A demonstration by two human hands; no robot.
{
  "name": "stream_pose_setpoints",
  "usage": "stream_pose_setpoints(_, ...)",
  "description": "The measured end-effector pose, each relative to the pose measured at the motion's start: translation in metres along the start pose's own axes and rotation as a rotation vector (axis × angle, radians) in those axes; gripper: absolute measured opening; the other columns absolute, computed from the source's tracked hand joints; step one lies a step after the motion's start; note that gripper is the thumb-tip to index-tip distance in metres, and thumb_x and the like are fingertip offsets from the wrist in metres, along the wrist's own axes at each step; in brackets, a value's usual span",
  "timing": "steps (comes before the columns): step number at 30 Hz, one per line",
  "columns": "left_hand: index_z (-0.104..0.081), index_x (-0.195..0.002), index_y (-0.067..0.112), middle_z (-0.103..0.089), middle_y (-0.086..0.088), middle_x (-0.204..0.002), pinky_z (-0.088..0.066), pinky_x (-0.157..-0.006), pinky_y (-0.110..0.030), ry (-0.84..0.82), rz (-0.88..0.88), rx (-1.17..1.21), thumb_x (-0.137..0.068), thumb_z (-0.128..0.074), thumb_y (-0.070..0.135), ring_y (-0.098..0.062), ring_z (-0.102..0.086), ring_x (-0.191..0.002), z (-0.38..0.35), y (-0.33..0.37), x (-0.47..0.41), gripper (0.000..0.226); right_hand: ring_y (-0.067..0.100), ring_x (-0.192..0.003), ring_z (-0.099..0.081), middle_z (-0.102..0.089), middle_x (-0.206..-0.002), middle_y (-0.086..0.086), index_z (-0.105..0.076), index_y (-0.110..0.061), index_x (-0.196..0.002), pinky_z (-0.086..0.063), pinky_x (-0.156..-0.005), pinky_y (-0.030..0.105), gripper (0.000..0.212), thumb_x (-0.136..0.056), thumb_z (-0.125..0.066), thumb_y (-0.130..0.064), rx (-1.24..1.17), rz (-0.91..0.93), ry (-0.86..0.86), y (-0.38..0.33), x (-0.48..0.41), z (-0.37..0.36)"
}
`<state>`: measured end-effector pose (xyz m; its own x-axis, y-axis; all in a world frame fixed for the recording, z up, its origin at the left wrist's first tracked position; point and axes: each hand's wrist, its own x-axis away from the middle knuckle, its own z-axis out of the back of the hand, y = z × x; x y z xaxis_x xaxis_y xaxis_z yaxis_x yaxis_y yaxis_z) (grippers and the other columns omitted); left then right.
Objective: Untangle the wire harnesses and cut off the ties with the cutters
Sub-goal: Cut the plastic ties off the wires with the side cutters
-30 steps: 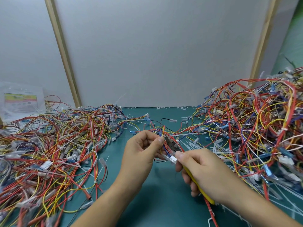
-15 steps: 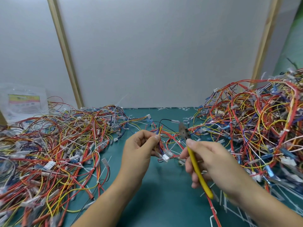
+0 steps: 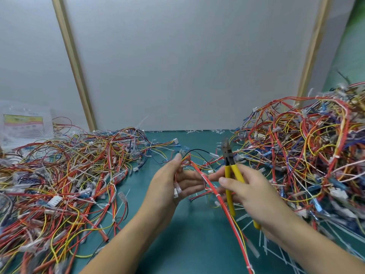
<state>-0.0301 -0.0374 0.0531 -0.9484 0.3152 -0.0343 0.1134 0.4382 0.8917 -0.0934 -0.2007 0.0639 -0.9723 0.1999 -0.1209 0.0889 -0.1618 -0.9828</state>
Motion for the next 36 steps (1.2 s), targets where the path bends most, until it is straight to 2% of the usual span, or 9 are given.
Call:
stream_pose_setpoints(3, -0.05, -0.095, 0.002, -0.069, -0.031, -0.094, -0.059, -0.074, -0.029, -0.069, -0.115, -0.077, -0.082, -0.076, 0.019, -0.038, -0.072, -0.096, 0.001, -0.004, 0.003, 0.033, 0.015, -0.084, -0.073, -0.077, -0.094, -0.001, -0.068, -0.009, -0.1, -0.059, -0.086, 0.045, 0.014, -0.096, -0.057, -0.001, 0.004, 0.014, -0.003, 0.002, 0.0, -0.002)
stream_pose_setpoints(8, -0.05, -0.1, 0.003, -0.069, -0.034, -0.1, -0.058, -0.076, -0.028, -0.207, -0.102, 0.023, -0.082, -0.069, -0.003, -0.038, -0.072, -0.096, 0.003, -0.001, 0.005, 0.027, 0.022, -0.094, -0.072, -0.076, -0.099, 0.007, -0.068, -0.013, -0.106, -0.058, -0.088, 0.041, 0.016, -0.093, -0.063, -0.005, 0.02, 0.022, -0.078, 0.003, 0.002, -0.004)
stream_pose_setpoints(13, -0.055, -0.119, 0.002, -0.073, -0.025, -0.098, -0.055, -0.083, -0.024, -0.233, -0.123, -0.061, -0.077, -0.069, 0.001, -0.026, -0.072, -0.097, 0.003, 0.003, 0.005, 0.044, 0.026, -0.085, -0.071, -0.073, -0.082, 0.0, -0.064, -0.011, -0.097, -0.057, -0.08, 0.035, 0.009, -0.092, -0.065, -0.004, -0.026, 0.077, -0.068, 0.004, 0.0, 0.0)
stream_pose_setpoints(18, -0.047, -0.138, 0.01, -0.071, -0.027, -0.105, -0.056, -0.081, -0.027, -0.285, -0.091, -0.051, -0.081, -0.066, -0.001, -0.031, -0.07, -0.101, 0.003, 0.004, 0.006, 0.062, 0.007, -0.092, -0.07, -0.076, -0.101, -0.01, -0.065, -0.014, -0.103, -0.055, -0.086, 0.019, 0.015, -0.093, -0.064, -0.003, 0.043, 0.159, -0.112, 0.003, 0.003, -0.001)
stream_pose_setpoints(23, -0.045, -0.142, 0.017, -0.071, -0.028, -0.106, -0.056, -0.082, -0.028, -0.285, -0.129, -0.064, -0.081, -0.066, -0.001, -0.028, -0.071, -0.092, 0.005, 0.004, 0.006, 0.067, 0.015, -0.078, -0.067, -0.074, -0.084, -0.007, -0.064, -0.008, -0.1, -0.056, -0.075, 0.023, 0.01, -0.093, -0.062, -0.001, -0.016, 0.173, -0.096, 0.005, 0.001, -0.002)
stream_pose_setpoints(27, -0.043, -0.142, 0.029, -0.074, -0.012, -0.108, -0.052, -0.085, -0.024, -0.194, -0.219, -0.362, -0.079, -0.071, 0.017, -0.019, -0.068, -0.102, 0.003, -0.002, 0.006, 0.07, 0.003, -0.069, -0.06, -0.064, -0.072, -0.014, -0.059, -0.012, -0.092, -0.052, -0.07, 0.021, 0.012, -0.094, -0.061, -0.001, -0.036, 0.241, -0.052, 0.006, 0.001, 0.0)
stream_pose_setpoints(32, -0.058, -0.105, 0.045, -0.052, 0.021, -0.109, -0.036, -0.09, -0.014, 0.059, -0.632, -1.0, -0.075, -0.076, 0.044, -0.004, -0.049, -0.112, 0.009, -0.006, 0.008, 0.036, 0.008, -0.069, -0.056, -0.058, -0.074, -0.008, -0.06, -0.024, -0.088, -0.052, -0.071, 0.019, 0.02, -0.093, -0.063, -0.004, 0.006, 0.287, -0.01, 0.01, 0.0, 0.001)
stream_pose_setpoints(34, -0.067, -0.082, 0.036, -0.051, 0.014, -0.094, -0.033, -0.082, -0.013, 0.04, -0.587, -1.07, -0.078, -0.07, 0.051, -0.003, -0.047, -0.101, 0.008, -0.007, 0.007, 0.015, 0.006, -0.071, -0.059, -0.06, -0.077, -0.006, -0.06, -0.028, -0.087, -0.052, -0.073, 0.018, 0.025, -0.093, -0.063, -0.004, 0.006, 0.292, -0.006, 0.01, 0.0, 0.0)
stream_pose_setpoints(36, -0.072, -0.071, 0.032, -0.05, 0.006, -0.085, -0.033, -0.073, -0.014, -0.026, -0.447, -1.071, -0.082, -0.068, 0.059, 0.0, -0.047, -0.088, 0.006, -0.008, 0.008, 0.029, 0.008, -0.073, -0.06, -0.062, -0.081, -0.002, -0.06, -0.031, -0.086, -0.053, -0.074, 0.019, 0.027, -0.092, -0.064, -0.005, 0.015, 0.309, -0.003, 0.01, 0.001, 0.0)
